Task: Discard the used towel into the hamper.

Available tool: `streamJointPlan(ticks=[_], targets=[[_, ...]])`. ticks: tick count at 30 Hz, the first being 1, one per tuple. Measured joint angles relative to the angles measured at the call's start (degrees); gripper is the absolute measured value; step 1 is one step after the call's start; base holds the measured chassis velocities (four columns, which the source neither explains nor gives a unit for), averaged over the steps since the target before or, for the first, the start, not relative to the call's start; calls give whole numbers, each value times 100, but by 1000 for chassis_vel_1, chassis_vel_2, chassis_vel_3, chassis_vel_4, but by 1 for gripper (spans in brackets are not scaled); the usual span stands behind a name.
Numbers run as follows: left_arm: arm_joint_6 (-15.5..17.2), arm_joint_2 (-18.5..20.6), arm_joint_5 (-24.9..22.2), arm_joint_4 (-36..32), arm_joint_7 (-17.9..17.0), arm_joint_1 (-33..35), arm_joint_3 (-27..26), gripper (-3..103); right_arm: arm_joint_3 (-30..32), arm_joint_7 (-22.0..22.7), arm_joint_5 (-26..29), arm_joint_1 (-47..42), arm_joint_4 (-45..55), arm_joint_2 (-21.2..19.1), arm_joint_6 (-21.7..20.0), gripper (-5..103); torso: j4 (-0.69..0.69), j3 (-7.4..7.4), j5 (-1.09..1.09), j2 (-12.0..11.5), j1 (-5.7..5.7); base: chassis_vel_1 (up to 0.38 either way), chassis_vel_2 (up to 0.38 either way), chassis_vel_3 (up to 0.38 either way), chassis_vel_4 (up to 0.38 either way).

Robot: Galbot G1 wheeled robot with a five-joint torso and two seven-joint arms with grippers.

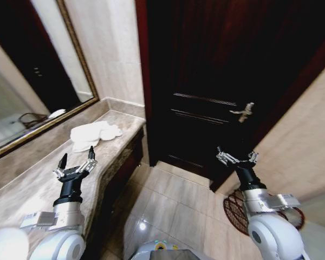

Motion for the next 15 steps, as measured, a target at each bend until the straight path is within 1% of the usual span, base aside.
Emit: streamJointPlan(ticks=[5, 8, 11, 12, 13, 15], targets=[[-29, 26, 9, 0, -52, -37, -33, 100, -11, -4, 1, 13, -25, 4, 5, 100, 1, 0, -1, 0, 0, 149, 133, 113, 121], [-7, 89, 115, 0, -92, -69, -78, 100, -13, -5, 1, 12, -30, -6, 6, 100, 1, 0, 0, 0, 1, 118, 136, 106, 109], [97, 371, 117, 72, -254, -151, -152, 100, -20, -6, 0, 14, -35, -42, 6, 100, 2, 0, 0, 0, 0, 69, 73, 99, 79], [117, 556, 90, 178, -283, -207, -176, 100, -22, -7, 1, 15, -44, -52, 6, 100, 2, 0, 0, 0, 0, 0, 0, 0, 0], [117, 556, 90, 178, -283, -207, -176, 100, -22, -7, 1, 15, -44, -52, 6, 100, 2, 0, 0, 0, 0, 0, 0, 0, 0], [164, 886, -29, 388, -286, -321, -201, 100, -29, -15, 0, 7, -61, -55, 14, 100, -1, 0, -1, 0, 0, 0, 0, 0, 0]])
